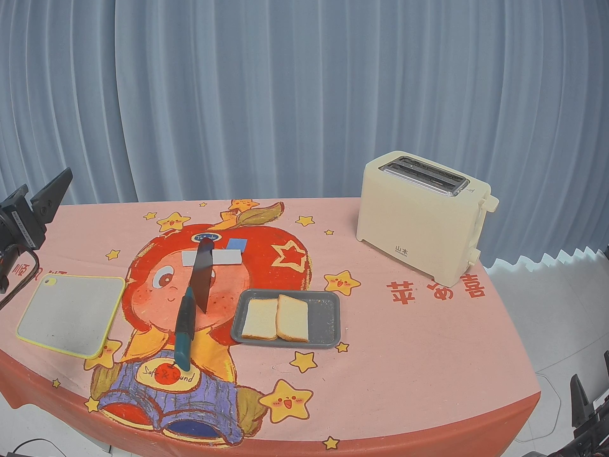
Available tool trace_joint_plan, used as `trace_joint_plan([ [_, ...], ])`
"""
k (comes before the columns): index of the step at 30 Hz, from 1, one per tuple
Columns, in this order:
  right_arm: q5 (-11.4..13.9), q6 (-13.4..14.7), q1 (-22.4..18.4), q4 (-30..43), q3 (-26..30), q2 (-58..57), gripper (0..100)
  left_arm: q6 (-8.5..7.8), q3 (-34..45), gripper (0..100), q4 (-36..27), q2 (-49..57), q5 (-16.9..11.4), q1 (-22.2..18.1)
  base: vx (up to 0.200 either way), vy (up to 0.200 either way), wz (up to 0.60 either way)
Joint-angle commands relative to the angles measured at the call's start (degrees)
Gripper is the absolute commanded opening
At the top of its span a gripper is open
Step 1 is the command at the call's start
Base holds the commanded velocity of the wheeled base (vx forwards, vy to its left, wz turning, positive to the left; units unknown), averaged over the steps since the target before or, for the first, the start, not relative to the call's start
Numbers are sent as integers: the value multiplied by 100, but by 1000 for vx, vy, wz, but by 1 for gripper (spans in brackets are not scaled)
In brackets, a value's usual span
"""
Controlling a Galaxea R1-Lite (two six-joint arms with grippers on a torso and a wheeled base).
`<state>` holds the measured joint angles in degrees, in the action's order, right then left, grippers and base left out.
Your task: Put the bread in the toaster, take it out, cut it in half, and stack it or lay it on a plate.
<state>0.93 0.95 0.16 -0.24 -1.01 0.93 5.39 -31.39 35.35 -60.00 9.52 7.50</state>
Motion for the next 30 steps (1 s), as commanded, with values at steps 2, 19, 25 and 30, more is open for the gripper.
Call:
trace_joint_plan([
  [2,4,-7,2,-2,101,-93,100,-55,1,100,-46,305,-29,-20,0,0,0],
  [19,4,-7,2,-2,101,-93,100,-530,590,100,-55,727,6,-38,0,0,0],
  [25,4,-7,2,-2,101,-93,100,-530,801,100,-64,973,15,-38,0,0,0],
  [30,4,-7,2,-2,101,-93,100,-530,915,100,-64,1113,32,-38,0,0,0],
])
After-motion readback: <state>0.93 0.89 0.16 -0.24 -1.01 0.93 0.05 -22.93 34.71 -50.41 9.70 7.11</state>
